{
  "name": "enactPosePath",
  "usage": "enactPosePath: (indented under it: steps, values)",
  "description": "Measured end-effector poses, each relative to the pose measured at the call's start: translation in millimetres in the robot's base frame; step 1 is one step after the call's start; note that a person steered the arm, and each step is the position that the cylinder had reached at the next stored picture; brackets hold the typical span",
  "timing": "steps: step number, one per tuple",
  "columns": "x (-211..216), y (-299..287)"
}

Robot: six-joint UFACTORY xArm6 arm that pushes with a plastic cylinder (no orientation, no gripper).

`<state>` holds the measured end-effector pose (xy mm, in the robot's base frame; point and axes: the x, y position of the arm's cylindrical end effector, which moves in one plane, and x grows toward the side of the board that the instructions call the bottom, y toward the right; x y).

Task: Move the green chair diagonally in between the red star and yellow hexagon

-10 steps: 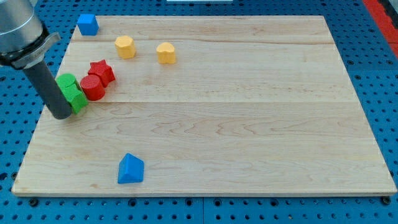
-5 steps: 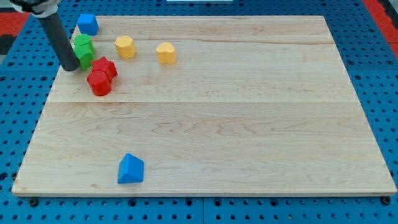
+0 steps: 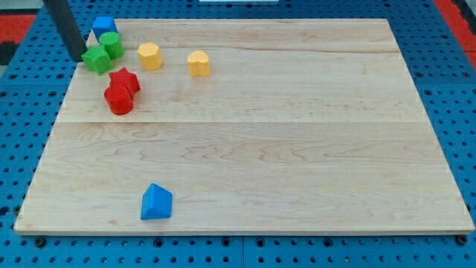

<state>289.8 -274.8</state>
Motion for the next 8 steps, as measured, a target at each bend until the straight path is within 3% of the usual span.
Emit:
enactPosePath:
  steps: [2,4,8]
  values:
    - [1,43]
    - [13,-30]
    - [12,73]
